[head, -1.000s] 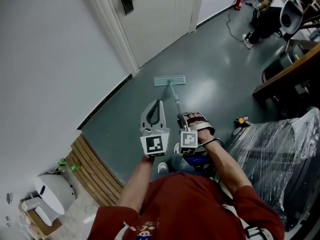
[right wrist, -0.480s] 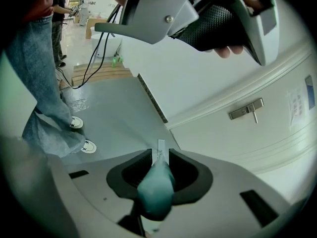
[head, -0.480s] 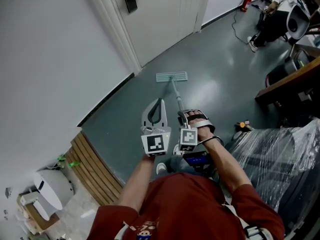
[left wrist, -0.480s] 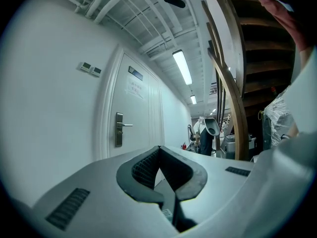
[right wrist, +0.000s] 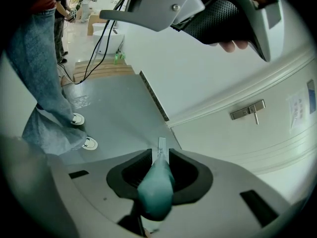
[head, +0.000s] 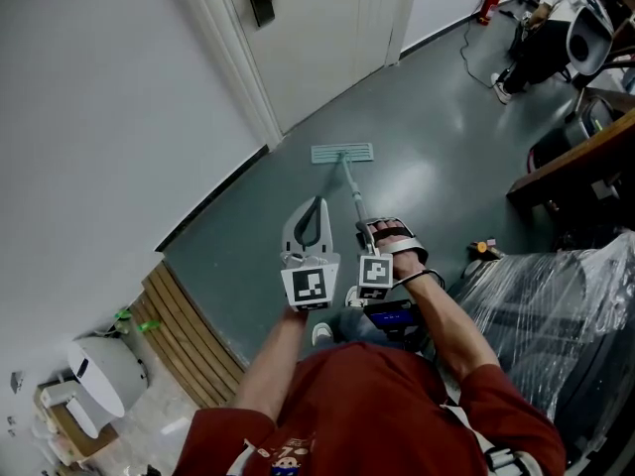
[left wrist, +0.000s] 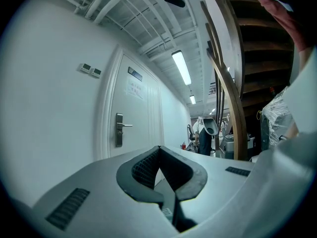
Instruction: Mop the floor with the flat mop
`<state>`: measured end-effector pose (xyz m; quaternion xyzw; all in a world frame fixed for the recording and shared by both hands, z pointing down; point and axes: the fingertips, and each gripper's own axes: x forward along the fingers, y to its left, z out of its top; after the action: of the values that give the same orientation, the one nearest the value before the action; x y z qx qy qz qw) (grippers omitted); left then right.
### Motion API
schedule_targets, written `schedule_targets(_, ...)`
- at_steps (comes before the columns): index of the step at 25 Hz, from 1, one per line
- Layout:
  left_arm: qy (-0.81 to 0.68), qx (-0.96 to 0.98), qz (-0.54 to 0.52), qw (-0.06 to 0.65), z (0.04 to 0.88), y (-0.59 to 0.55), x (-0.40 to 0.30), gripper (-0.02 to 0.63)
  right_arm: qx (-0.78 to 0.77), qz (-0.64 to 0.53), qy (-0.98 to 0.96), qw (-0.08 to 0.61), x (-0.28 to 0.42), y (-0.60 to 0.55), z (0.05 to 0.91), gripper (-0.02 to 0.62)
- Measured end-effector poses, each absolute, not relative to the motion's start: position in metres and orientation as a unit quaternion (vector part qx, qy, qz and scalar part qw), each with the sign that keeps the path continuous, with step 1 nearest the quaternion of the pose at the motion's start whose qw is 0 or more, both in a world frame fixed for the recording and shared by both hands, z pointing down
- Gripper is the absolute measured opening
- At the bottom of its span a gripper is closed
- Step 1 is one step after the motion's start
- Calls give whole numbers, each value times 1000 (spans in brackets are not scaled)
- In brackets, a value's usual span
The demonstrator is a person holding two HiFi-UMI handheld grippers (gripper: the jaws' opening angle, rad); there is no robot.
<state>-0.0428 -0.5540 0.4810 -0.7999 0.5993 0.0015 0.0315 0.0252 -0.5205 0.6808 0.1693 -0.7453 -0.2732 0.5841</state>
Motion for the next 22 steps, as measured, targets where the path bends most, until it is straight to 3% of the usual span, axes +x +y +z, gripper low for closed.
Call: schedule_targets(22,585,-810,-5,40,470,-462,-63,15,172,-253,-733,608,6,-423,671,115)
